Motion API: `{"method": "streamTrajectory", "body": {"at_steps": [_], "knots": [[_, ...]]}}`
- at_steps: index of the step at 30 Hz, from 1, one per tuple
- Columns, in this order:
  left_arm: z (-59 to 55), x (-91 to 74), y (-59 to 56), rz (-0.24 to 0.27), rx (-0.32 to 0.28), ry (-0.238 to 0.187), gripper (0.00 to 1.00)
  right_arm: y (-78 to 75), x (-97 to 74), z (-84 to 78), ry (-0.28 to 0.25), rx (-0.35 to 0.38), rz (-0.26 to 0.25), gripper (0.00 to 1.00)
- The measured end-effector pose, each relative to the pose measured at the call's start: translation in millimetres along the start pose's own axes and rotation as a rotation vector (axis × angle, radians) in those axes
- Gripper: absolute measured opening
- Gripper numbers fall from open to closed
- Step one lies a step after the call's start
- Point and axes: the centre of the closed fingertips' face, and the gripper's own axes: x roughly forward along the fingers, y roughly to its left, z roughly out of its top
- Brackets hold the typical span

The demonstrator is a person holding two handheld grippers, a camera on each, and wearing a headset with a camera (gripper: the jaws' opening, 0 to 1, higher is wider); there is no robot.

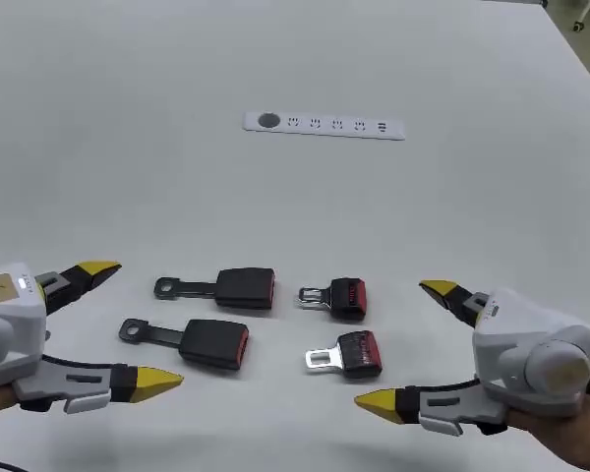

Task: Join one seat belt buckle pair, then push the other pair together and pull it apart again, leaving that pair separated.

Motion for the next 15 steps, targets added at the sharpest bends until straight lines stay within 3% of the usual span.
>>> {"method": "streamTrajectory", "body": {"at_steps": [15], "knots": [[1.9, -0.7, -0.9, -0.005, 0.009, 0.006, 0.99, 0.8, -0.8, 1.0, 0.006, -0.007, 0.007, 0.99]]}}
